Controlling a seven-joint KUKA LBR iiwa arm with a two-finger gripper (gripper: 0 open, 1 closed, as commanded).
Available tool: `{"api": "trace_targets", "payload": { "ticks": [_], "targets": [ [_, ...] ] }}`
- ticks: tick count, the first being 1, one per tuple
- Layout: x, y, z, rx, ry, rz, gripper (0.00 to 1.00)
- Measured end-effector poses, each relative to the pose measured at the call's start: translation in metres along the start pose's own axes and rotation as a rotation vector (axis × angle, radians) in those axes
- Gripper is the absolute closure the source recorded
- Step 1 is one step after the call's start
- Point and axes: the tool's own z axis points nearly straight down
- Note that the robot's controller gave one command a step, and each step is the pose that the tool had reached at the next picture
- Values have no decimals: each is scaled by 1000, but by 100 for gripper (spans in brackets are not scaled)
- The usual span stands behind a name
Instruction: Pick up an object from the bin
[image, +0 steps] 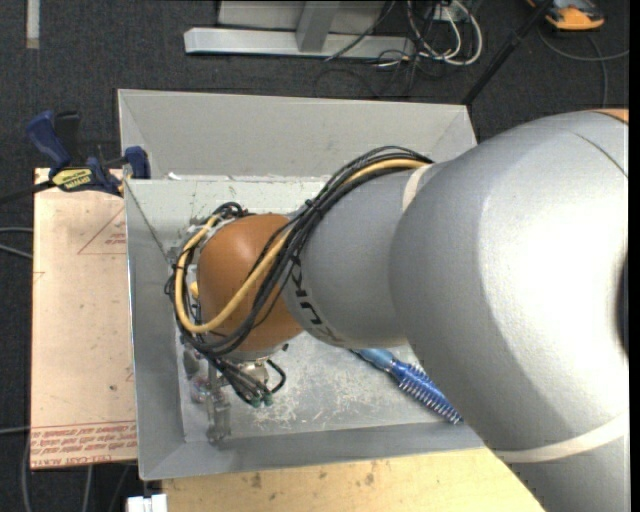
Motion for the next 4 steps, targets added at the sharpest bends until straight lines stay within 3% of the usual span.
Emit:
{"api": "trace_targets", "payload": {
  "ticks": [1,2,3,4],
  "targets": [
    [22,-91,-80,3,-13,-160,0],
    [11,-19,-24,-1,-5,-369,0],
    [0,-4,11,8,-2,-735,0],
    [0,1,11,1,-8,-737,100]
  ]
}}
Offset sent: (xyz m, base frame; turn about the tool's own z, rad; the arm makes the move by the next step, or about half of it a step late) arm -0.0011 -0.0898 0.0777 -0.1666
